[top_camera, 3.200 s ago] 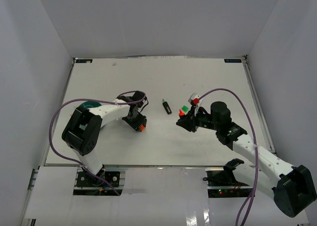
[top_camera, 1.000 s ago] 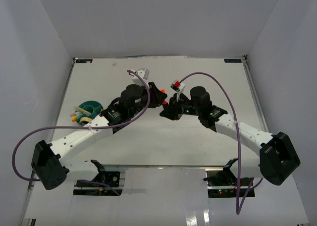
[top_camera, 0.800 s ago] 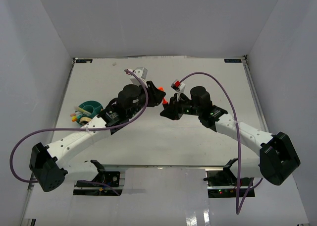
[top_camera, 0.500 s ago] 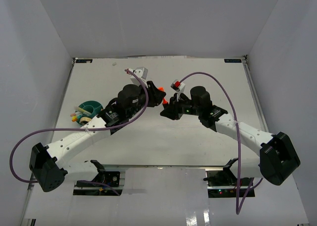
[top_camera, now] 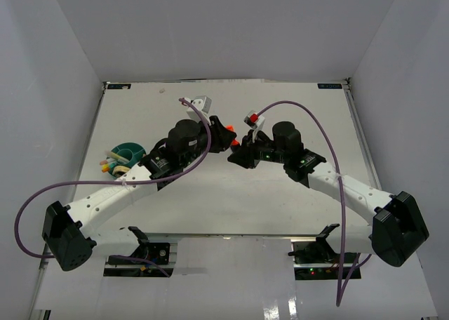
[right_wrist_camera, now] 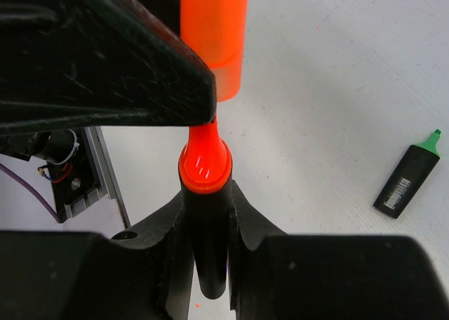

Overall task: Sort the stationery into containers
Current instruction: Close the pen cap on the pen.

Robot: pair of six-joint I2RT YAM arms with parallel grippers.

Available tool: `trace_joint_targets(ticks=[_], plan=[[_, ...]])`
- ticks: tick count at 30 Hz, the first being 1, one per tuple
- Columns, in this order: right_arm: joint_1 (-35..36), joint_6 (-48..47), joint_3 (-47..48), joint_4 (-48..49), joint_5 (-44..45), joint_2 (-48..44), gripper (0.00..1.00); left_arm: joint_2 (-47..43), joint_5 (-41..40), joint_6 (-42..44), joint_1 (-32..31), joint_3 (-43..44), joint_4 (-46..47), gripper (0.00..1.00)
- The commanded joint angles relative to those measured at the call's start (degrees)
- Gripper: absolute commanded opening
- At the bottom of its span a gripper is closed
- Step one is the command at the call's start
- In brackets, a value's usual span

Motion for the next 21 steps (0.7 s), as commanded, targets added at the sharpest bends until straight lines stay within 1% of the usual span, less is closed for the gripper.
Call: trace_joint_targets(ticks=[1, 9, 14, 21], plan=[[0.2, -1.2, 2.7, 1.4, -0.3, -1.7, 0.08, 0.2, 1.1, -0.6, -0.3, 1.1, -0.4, 0.16], [0.2, -1.0, 2.2, 2.5, -0.8, -1.7, 0.08, 0.4, 2.7, -0.2, -0.3, 1.9, 0.3, 0.16], [0.1, -1.3, 2.1, 3.4, -0.4, -1.6, 0.08, -0.2, 4.8, -0.3, -0.3, 0.4, 0.8, 0.16], [0.2, -2.1, 2.4, 5.0, 0.2, -2.2, 0.08, -2.4, 4.9, -0.2, -0.3, -2.2, 0.7, 0.16]])
